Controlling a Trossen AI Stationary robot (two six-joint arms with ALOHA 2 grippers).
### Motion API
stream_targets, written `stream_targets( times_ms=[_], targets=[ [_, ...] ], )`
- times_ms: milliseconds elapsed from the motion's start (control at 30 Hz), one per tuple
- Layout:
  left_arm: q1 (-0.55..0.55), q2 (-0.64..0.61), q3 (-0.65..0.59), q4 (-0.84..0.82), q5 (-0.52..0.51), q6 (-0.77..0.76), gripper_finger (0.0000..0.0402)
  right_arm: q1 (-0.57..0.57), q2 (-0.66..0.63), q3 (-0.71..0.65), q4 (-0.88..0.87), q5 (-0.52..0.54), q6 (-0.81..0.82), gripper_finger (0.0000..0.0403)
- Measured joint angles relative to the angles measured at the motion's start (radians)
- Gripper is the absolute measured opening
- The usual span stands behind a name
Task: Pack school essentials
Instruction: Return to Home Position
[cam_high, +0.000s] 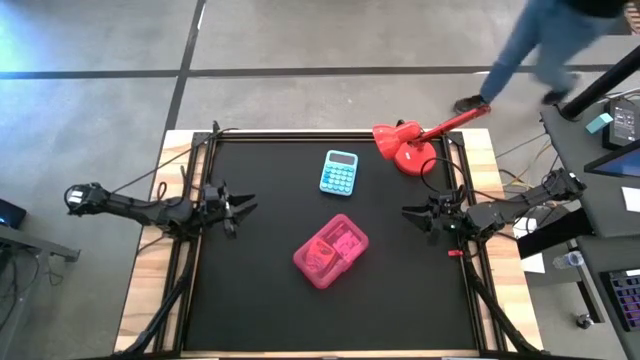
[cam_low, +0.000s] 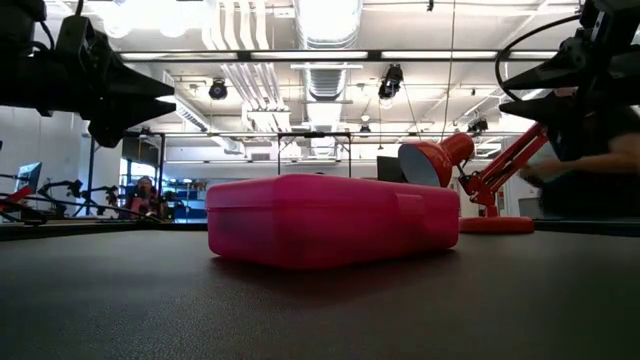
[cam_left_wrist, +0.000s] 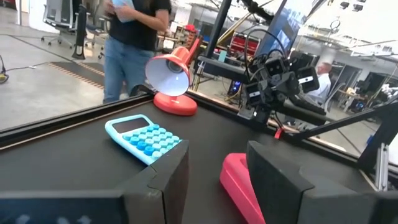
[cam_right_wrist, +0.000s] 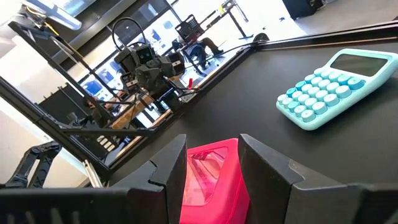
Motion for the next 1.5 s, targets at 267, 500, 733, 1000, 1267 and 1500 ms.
stream_targets(
  times_ms=[267, 500, 733, 1000, 1267, 1500],
  targets=[
    [0.000, 0.029, 0.000, 0.000, 0.000, 0.000, 0.0144, 0.000, 0.000, 0.000, 0.000, 0.000, 0.000, 0.0134],
    [0.000, 0.052, 0.000, 0.000, 0.000, 0.000, 0.0144, 0.000, 0.000, 0.000, 0.000, 0.000, 0.000, 0.0134],
    [0.000, 0.069, 0.000, -0.001, 0.000, 0.000, 0.0144, 0.000, 0.000, 0.000, 0.000, 0.000, 0.000, 0.0134],
    [0.000, 0.073, 0.000, 0.000, 0.000, 0.000, 0.0144, 0.000, 0.000, 0.000, 0.000, 0.000, 0.000, 0.0134],
    [0.000, 0.072, 0.000, 0.000, 0.000, 0.000, 0.0144, 0.000, 0.000, 0.000, 0.000, 0.000, 0.000, 0.0134],
    [0.000, 0.072, 0.000, 0.000, 0.000, 0.000, 0.0144, 0.000, 0.000, 0.000, 0.000, 0.000, 0.000, 0.0134]
  ],
)
